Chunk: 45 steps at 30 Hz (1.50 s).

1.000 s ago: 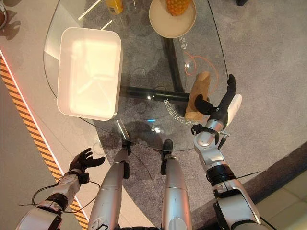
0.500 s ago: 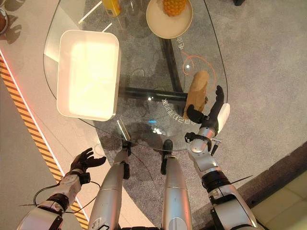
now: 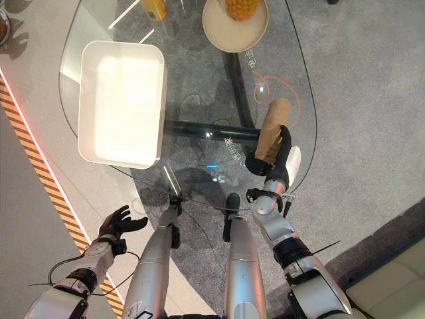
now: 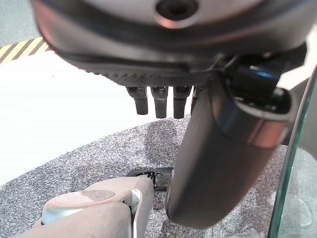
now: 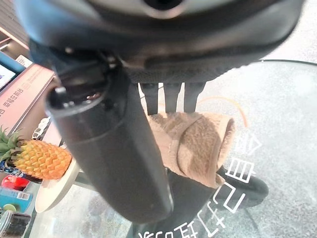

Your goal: Wipe the table with a cloth and put it in the basket.

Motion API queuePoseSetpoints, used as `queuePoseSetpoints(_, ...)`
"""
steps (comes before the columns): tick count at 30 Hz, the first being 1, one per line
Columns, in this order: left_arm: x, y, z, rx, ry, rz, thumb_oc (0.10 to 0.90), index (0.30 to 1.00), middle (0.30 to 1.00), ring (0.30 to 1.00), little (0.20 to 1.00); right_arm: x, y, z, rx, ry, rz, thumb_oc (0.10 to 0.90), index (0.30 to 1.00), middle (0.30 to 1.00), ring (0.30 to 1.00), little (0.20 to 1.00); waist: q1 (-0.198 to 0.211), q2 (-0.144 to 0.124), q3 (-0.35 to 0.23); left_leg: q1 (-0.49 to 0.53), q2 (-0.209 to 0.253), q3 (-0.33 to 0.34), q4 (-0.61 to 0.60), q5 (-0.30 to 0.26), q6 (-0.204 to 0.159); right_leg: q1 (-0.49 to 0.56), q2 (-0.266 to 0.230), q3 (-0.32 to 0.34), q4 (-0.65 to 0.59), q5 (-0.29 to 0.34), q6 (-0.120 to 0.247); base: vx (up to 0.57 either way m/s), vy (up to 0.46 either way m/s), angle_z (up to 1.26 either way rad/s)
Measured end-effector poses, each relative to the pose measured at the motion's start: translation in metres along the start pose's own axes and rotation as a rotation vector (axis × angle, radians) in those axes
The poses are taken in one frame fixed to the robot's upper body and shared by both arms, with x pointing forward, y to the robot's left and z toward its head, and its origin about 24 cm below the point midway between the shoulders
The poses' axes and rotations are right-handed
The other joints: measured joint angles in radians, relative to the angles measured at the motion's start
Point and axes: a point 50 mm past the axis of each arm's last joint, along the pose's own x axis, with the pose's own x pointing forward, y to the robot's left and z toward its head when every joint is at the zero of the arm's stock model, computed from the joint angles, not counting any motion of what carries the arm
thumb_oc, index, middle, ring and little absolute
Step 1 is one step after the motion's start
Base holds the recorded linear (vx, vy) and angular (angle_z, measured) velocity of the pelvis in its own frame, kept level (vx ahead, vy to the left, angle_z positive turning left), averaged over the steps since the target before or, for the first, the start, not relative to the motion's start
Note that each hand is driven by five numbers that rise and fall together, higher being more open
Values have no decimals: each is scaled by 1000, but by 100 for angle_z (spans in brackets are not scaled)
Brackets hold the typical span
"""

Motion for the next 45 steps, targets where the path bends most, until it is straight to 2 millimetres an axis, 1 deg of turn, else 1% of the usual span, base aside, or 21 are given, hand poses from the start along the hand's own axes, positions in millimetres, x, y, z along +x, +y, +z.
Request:
queuePoseSetpoints(5, -1, -4, -2, 32, 5, -18, 800, 900, 900, 900, 900, 10, 1, -2, -49, 33, -16, 800, 900, 900, 900, 900, 2, 17, -1, 3, 4, 0, -2, -2, 2, 0, 3, -1, 0, -2, -9, -1, 2, -1)
queuePoseSetpoints(8, -1, -5, -2, 31, 7, -20, 800, 900, 900, 900, 900, 13, 0, -3, -44, 55, -25, 800, 900, 900, 900, 900, 5, 18, -1, 3, 4, 0, -2, -2, 2, 0, 3, -1, 0, -1, -8, 0, 0, 0)
queuePoseSetpoints(15, 0, -5, -2, 30, 8, -21, 800, 900, 900, 900, 900, 19, -2, -4, -67, 80, -49, 800, 900, 900, 900, 900, 27, 19, -1, 3, 4, 1, -1, 6, 0, 0, 1, -2, 4, 0, -5, 0, 0, 0)
queuePoseSetpoints(22, 0, -5, -2, 32, 10, -21, 800, 900, 900, 900, 900, 21, -1, -5, -75, 92, -56, 800, 900, 900, 900, 900, 27, 20, -1, 7, 4, 0, 0, 4, -3, 0, 1, -2, 16, -4, -8, 0, 0, 0)
queuePoseSetpoints(26, -1, -6, -3, 32, 12, -23, 800, 900, 900, 900, 900, 24, -1, -2, -75, 90, -59, 800, 900, 900, 900, 900, 28, 28, 0, 7, 6, -1, -3, 3, -3, -1, 2, -4, 17, -8, -15, 0, 0, 0)
queuePoseSetpoints(27, -1, -6, -3, 32, 12, -24, 800, 900, 900, 900, 900, 24, -1, -2, -75, 90, -60, 707, 820, 820, 820, 807, 28, 32, 0, 7, 6, -1, -3, 3, -3, -1, 2, -4, 17, -8, -15, 0, 0, 0)
queuePoseSetpoints(28, -1, -6, -3, 32, 12, -24, 800, 900, 900, 900, 900, 24, -1, -2, -75, 89, -60, 482, 627, 627, 627, 582, 28, 34, 0, 7, 6, -1, -3, 3, -3, -1, 2, -4, 16, -8, -15, 0, 0, 0)
queuePoseSetpoints(29, -1, -7, -3, 33, 12, -24, 800, 900, 900, 900, 900, 24, -1, -2, -76, 89, -61, 226, 408, 408, 408, 326, 28, 37, 1, 6, 6, -1, -3, 3, -3, -1, 2, -4, 15, -8, -15, 0, 0, 0)
queuePoseSetpoints(30, -1, -7, -3, 33, 12, -24, 800, 900, 900, 900, 900, 25, -1, -2, -76, 89, -63, 100, 300, 300, 300, 200, 28, 38, 0, 6, 6, -1, -4, 3, -3, -1, 2, -4, 15, -8, -14, 0, 0, 0)
queuePoseSetpoints(33, -1, -7, -3, 33, 12, -25, 800, 900, 900, 900, 900, 26, -4, -1, -85, 89, -81, 100, 300, 300, 300, 200, 27, 38, 1, 6, 6, -1, -4, 3, -3, -1, 2, -5, 14, -7, -9, 0, 0, 0)
queuePoseSetpoints(39, 0, -7, -2, 33, 10, -26, 800, 900, 900, 900, 900, 39, -12, 4, -124, 92, -125, 100, 300, 300, 300, 200, 28, 39, 1, 6, 6, -1, -3, 6, -7, -1, 2, -6, 17, -7, -10, 0, 0, 0)
queuePoseSetpoints(45, 0, -8, -2, 39, 10, -30, 800, 900, 900, 900, 900, 39, -12, 5, -127, 91, -124, 100, 300, 300, 300, 200, 31, 43, 1, 6, 6, -1, -2, 6, -7, -1, 2, -6, 18, -8, -10, 0, 0, 0)
